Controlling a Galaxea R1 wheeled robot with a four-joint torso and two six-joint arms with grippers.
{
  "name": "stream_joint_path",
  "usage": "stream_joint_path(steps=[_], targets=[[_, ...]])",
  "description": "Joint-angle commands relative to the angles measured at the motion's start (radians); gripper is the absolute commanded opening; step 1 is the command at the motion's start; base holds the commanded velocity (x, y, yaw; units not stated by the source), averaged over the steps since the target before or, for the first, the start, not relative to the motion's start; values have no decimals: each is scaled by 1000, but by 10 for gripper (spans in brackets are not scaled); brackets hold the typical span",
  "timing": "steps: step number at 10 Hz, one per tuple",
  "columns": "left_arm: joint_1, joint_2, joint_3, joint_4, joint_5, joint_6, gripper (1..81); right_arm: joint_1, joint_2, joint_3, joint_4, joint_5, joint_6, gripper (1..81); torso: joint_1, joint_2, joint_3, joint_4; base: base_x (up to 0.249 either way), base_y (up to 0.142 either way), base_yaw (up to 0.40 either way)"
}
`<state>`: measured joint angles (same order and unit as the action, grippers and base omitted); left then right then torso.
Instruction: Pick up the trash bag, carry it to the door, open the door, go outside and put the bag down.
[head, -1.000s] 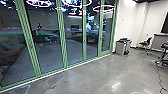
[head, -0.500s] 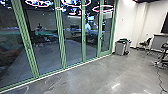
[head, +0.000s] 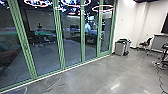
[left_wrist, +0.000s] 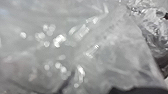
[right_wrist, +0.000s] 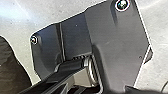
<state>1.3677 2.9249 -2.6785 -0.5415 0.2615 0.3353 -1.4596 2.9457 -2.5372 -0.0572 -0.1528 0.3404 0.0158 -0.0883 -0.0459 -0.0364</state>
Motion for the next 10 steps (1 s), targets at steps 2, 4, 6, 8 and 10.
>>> stream_joint_path(steps=[2, 4, 6, 8, 10], targets=[[-74, -12, -1, -3, 79, -1, 10, 66, -1, 8, -7, -54, -1, 811, 0, 0, 0, 0, 93, -62, 0], [-74, -12, -1, -2, 79, -1, 10, 66, -1, 6, -9, -54, -1, 811, 0, 0, 0, 0, 94, -63, 0], [-74, -12, -1, -3, 79, -1, 10, 66, -1, 6, -9, -54, -1, 811, 0, 0, 0, 0, 97, -63, 0], [-75, -12, -1, -3, 79, -1, 10, 66, -1, 6, -9, -54, -1, 811, 0, 0, 0, 0, 98, -63, 0], [-75, -12, -1, -3, 79, -1, 10, 66, -1, 6, -9, -54, -1, 811, 0, 0, 0, 0, 110, -63, 0]])
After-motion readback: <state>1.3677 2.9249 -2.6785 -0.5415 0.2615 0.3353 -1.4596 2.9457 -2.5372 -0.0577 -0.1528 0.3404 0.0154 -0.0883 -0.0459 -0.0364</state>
